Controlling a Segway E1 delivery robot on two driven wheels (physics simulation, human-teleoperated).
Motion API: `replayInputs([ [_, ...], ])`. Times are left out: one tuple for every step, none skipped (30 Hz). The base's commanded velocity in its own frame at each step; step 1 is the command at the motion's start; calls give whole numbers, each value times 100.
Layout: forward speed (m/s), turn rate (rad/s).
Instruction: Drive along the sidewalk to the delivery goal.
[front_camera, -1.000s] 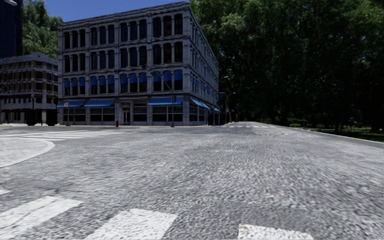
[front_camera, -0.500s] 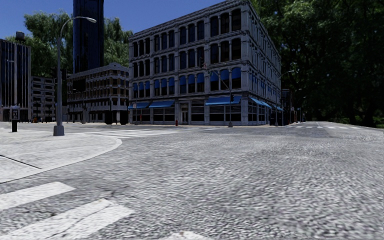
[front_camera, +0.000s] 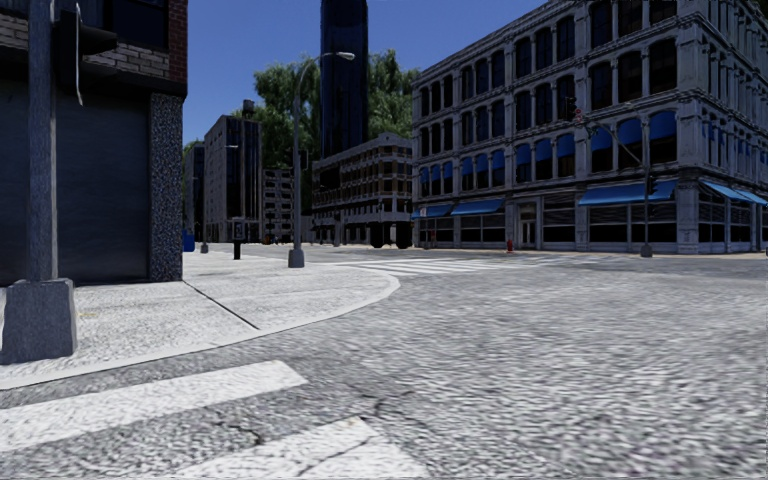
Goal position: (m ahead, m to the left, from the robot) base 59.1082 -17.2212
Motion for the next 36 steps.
replayInputs([
  [83, 92],
  [83, 92],
  [83, 92],
  [83, 92],
  [83, 92],
  [83, 92],
  [83, 92],
  [83, 92],
  [83, 92],
  [83, 92],
  [83, 84],
  [83, 84],
  [83, 0],
  [83, 0],
  [83, 0],
  [83, 0],
  [83, 0],
  [83, 0],
  [83, 0],
  [83, 0],
  [83, 0],
  [87, 0],
  [90, 0],
  [91, 0],
  [91, 0],
  [91, 0],
  [91, 0],
  [102, 0],
  [102, 0],
  [200, 0],
  [200, 0],
  [200, 0],
  [200, 0],
  [200, 0],
  [200, 0],
  [200, 0],
])
